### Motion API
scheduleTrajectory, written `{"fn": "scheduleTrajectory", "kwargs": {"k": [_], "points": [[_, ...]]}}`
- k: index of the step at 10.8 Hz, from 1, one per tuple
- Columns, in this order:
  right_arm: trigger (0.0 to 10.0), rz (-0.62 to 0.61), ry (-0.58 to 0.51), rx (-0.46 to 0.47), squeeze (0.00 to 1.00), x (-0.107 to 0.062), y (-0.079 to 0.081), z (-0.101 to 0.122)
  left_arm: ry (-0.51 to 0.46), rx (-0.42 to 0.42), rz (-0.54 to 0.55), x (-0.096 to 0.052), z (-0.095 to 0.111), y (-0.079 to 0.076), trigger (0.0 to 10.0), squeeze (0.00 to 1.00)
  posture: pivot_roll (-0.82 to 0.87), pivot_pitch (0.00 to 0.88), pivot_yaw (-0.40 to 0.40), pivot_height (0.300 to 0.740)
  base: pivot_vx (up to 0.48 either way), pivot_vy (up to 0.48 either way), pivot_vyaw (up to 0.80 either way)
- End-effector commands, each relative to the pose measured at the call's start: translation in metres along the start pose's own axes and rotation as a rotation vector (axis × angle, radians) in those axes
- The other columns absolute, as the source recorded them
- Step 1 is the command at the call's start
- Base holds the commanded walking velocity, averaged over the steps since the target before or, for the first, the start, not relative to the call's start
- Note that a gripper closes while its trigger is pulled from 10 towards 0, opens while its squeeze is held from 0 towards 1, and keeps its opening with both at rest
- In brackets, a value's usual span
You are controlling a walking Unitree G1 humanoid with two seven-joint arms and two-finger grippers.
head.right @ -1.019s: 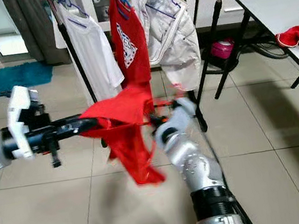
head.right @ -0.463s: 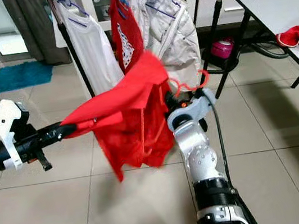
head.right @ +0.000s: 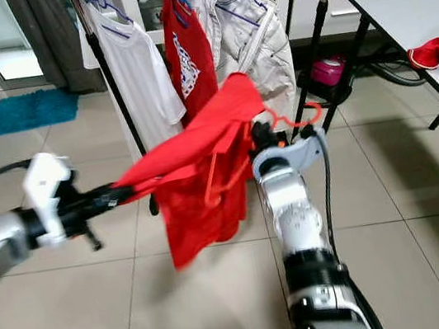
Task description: Hang hanger
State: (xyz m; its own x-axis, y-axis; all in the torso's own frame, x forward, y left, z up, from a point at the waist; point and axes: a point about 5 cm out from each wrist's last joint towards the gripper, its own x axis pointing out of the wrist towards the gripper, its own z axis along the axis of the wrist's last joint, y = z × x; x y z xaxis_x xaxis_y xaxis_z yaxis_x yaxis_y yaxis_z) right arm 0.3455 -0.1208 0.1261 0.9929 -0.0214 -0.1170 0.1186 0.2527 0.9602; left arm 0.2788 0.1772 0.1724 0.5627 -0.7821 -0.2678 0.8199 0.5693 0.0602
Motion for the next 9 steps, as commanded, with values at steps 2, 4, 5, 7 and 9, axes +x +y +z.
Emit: {"fn": "scheduleTrajectory", "kwargs": {"k": [2,4,5,7,9], "points": [[10.0,0.082,0.047,0.213,0.00,0.003,0.061,-0.058,-0.089,-0.077,-0.175,0.014,0.008,-0.022,0.0,0.00,0.18,0.077,0.051,0.740,0.000,0.000,0.00],[10.0,0.053,0.010,0.215,0.00,0.008,0.059,-0.055,-0.226,-0.244,-0.382,0.016,0.028,-0.041,0.0,0.00,0.18,0.078,0.053,0.740,0.000,0.000,0.00],[10.0,0.037,-0.010,0.255,0.00,0.013,0.062,-0.054,-0.188,-0.262,-0.412,0.016,0.024,-0.043,0.0,0.00,0.18,0.078,0.053,0.740,0.000,0.000,0.00],[10.0,0.000,-0.025,0.338,0.00,0.018,0.063,-0.052,-0.123,-0.288,-0.427,0.013,0.016,-0.046,0.0,0.00,0.18,0.082,0.039,0.740,0.000,0.000,0.00],[10.0,-0.040,-0.056,0.451,0.00,0.025,0.063,-0.048,-0.093,-0.306,-0.417,0.009,0.012,-0.047,0.0,0.00,0.19,0.084,0.031,0.740,0.000,0.000,0.00]]}}
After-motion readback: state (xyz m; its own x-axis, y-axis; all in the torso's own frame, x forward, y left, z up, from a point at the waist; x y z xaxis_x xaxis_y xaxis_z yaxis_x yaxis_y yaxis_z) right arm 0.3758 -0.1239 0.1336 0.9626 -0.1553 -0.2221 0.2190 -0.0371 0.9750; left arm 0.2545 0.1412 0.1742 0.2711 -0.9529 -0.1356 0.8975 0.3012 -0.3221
